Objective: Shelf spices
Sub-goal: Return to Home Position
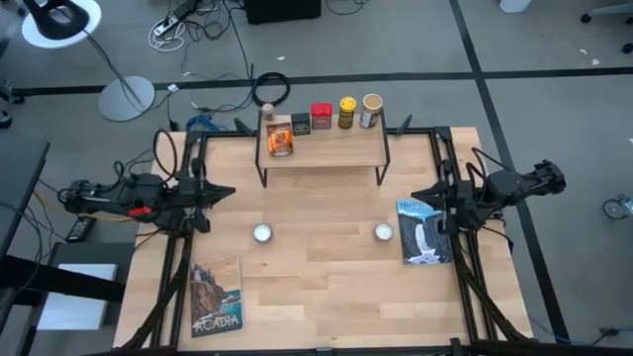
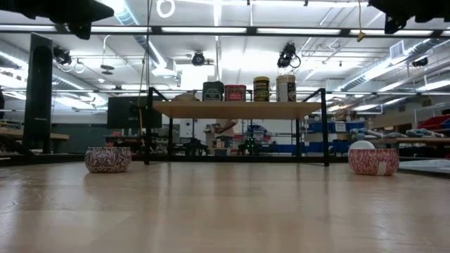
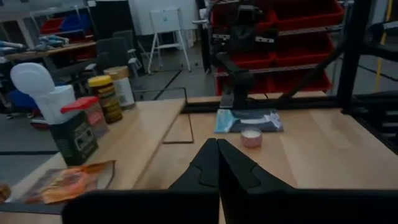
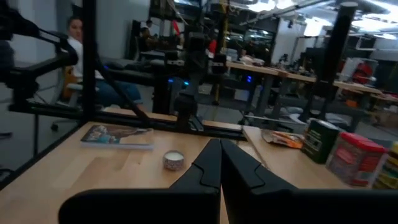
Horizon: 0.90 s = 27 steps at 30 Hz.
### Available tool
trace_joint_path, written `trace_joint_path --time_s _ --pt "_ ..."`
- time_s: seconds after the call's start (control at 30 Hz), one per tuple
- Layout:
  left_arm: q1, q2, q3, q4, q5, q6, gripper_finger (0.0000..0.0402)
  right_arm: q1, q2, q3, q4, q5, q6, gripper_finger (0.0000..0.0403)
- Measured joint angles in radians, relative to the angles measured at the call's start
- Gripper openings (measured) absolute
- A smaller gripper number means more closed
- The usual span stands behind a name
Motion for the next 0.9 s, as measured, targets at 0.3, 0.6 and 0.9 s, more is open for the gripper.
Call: trace_joint_path --time_s 0.3,0.6,0.9 --pt "0.0 -0.01 -0.094 0.105 0.029 0.026 0.0 0.0 -0.071 -0.062 0.019 -0.127 -0.001 0.0001" --pt "0.0 -0.01 -0.16 0.194 0.086 0.023 0.0 -0.012 -0.115 -0.146 0.069 -0.156 0.016 0.0" --pt "0.0 -0.009 -0.29 0.324 0.135 -0.03 0.0 -0.079 -0.144 -0.273 0.14 -0.272 0.068 0.0"
